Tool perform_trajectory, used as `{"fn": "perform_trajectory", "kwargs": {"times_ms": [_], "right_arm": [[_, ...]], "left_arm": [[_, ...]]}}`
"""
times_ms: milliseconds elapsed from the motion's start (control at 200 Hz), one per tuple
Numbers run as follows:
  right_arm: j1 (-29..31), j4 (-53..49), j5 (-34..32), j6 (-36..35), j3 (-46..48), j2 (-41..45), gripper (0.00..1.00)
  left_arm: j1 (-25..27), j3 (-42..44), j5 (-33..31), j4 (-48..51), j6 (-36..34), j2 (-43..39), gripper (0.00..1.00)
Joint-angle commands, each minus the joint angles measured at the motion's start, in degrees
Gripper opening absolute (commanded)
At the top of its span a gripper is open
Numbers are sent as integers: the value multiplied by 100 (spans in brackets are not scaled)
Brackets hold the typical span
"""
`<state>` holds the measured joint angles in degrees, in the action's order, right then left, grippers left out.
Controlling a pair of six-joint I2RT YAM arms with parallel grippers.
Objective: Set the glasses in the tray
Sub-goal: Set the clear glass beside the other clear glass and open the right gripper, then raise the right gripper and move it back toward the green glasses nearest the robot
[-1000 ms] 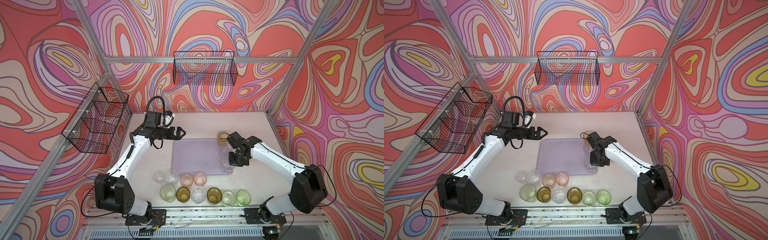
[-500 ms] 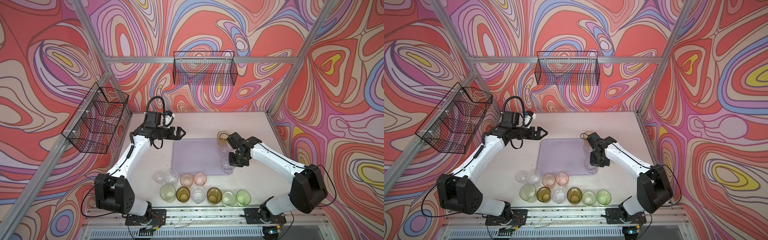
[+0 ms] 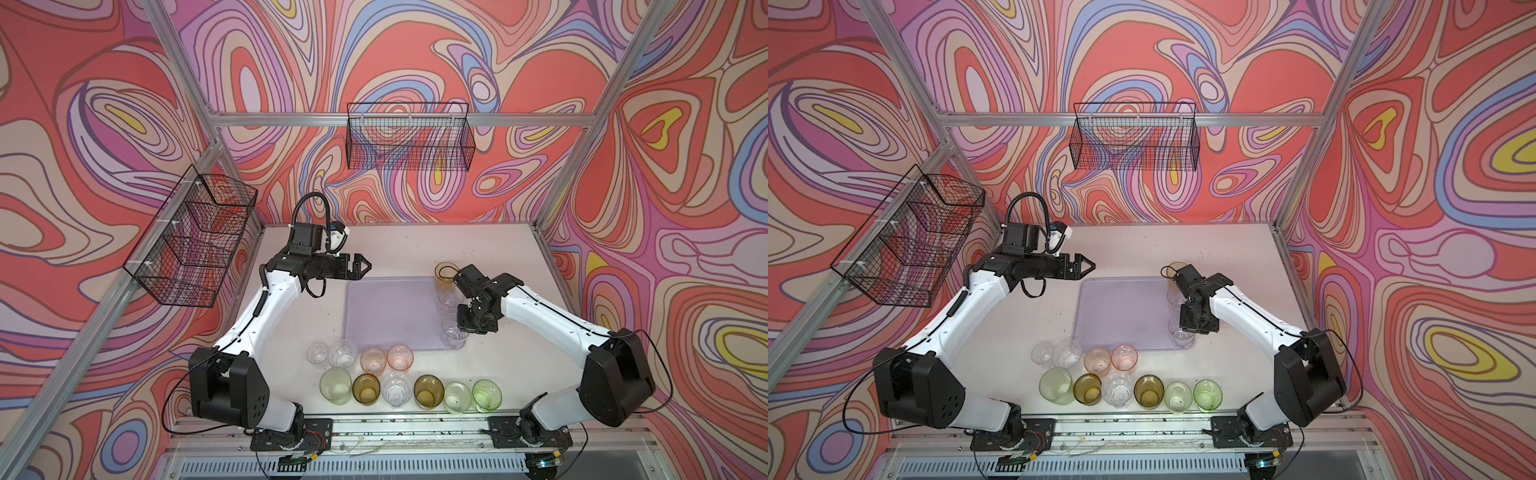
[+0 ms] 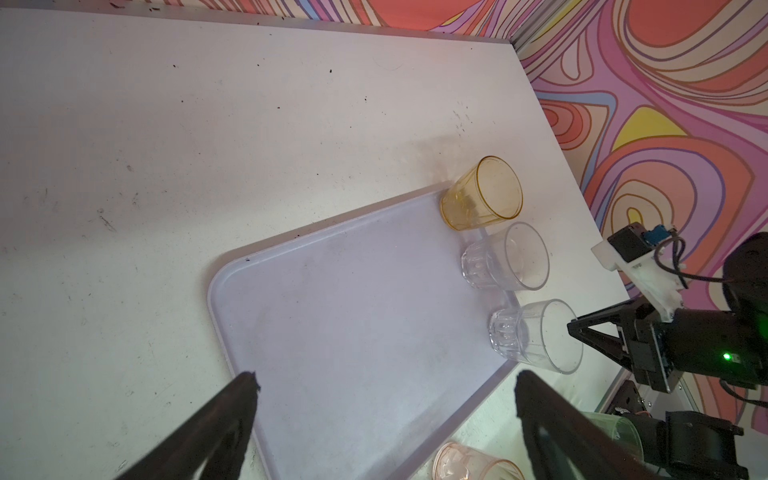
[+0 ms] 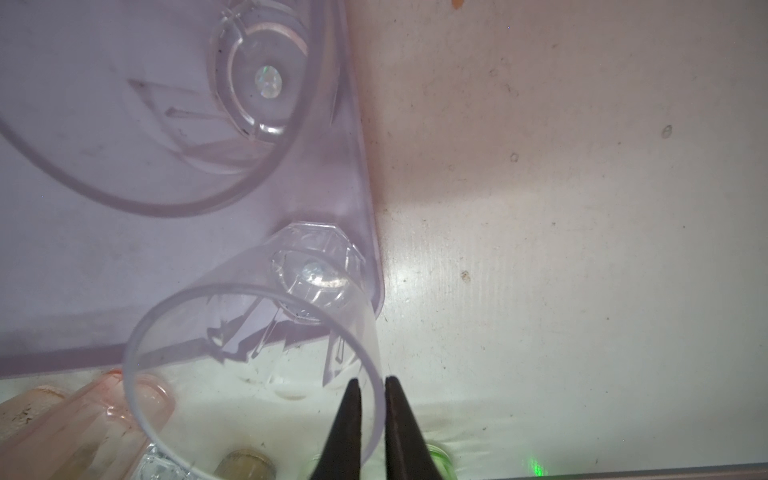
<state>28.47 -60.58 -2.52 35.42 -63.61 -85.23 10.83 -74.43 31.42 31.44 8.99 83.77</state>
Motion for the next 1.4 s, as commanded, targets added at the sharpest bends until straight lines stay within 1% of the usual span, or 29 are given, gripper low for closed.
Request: {"fn": "perform_trajectory", "kwargs": {"times_ms": [0, 481, 801, 1012, 1242, 1397], "right_arm": [[-34, 116, 63, -68, 61, 33, 14], [-28, 22, -191, -218, -120, 397, 26], [-32, -24, -151, -346, -377, 680, 27], [-27, -434, 6, -494, -630, 674, 26], [-20, -994, 359, -601, -723, 769, 27], [-19, -1090, 580, -689, -659, 938, 29]], "left_arm": [[-3, 69, -40, 7, -108, -115, 99], [-2, 54, -68, 38, -108, -81, 99], [-4, 43, -50, 37, -69, -71, 99], [-3, 27, -43, 46, -38, -62, 99], [-2, 16, -43, 38, -3, -45, 99], [-2, -1, -31, 39, 17, -18, 99]]}}
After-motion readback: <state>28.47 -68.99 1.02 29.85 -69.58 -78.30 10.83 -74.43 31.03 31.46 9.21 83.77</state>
